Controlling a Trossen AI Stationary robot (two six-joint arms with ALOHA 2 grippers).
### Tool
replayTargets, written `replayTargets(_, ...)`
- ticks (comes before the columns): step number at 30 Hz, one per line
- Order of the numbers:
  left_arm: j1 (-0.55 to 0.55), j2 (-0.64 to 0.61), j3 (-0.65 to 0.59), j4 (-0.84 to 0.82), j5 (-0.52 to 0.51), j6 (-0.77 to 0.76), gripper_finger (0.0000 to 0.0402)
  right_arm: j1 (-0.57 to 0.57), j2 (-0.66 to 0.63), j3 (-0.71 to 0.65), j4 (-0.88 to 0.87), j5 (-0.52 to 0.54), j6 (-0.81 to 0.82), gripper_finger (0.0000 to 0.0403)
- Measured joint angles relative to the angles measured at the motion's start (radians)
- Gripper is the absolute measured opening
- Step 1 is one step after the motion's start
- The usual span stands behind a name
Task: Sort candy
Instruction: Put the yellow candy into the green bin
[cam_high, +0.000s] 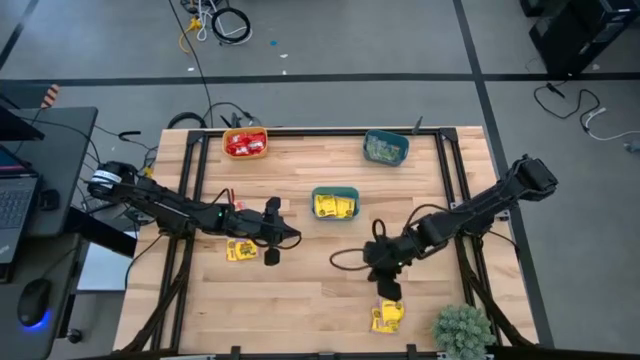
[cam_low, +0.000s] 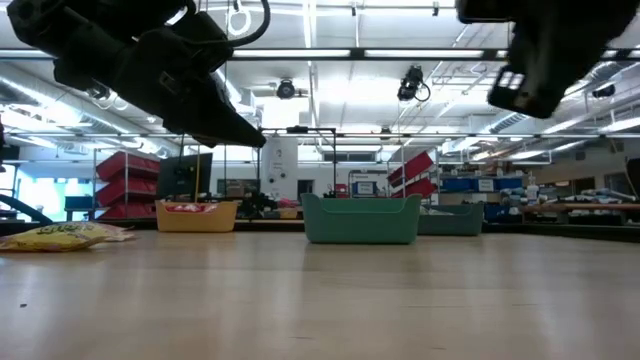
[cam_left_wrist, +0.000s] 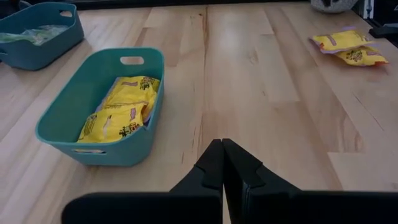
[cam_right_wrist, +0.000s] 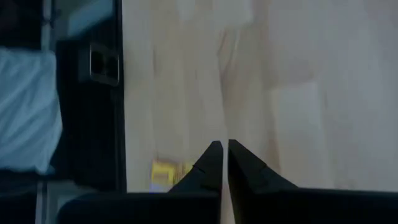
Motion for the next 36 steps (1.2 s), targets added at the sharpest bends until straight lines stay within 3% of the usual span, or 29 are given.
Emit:
replayTargets(4, 0.000, 0.000, 0.000, -0.014, 0.000, 0.001, 0.0001, 0.049, 0.028, -0.001, -0.048, -0.029, 0.017, 0.0048)
replayTargets(12, 0.000, 0.000, 0.000, -0.020, 0.000, 0.002, 0.0001, 0.123, 0.160, -0.002, -0.042, -0.041, 0.019, 0.0167)
replayTargets(16, 0.000, 0.000, 0.000, -0.024, 0.000, 0.001, 0.0001, 0.119, 0.225, -0.002, -0.020, -0.069, 0.009, 0.0187)
replayTargets(21, 0.000, 0.000, 0.000, -0.037, 0.000, 0.001, 0.0001, 0.120, 0.277, -0.002, 0.028, -0.152, -0.011, 0.0150)
replayTargets(28, 0.000, 0.000, 0.000, -0.038, 0.000, 0.001, 0.0001, 0.118, 0.304, -0.002, 0.042, -0.194, -0.047, 0.0019)
replayTargets(36, 0.000, 0.000, 0.000, -0.042, 0.000, 0.000, 0.0001, 0.107, 0.260, -0.002, 0.025, -0.150, -0.055, 0.0001)
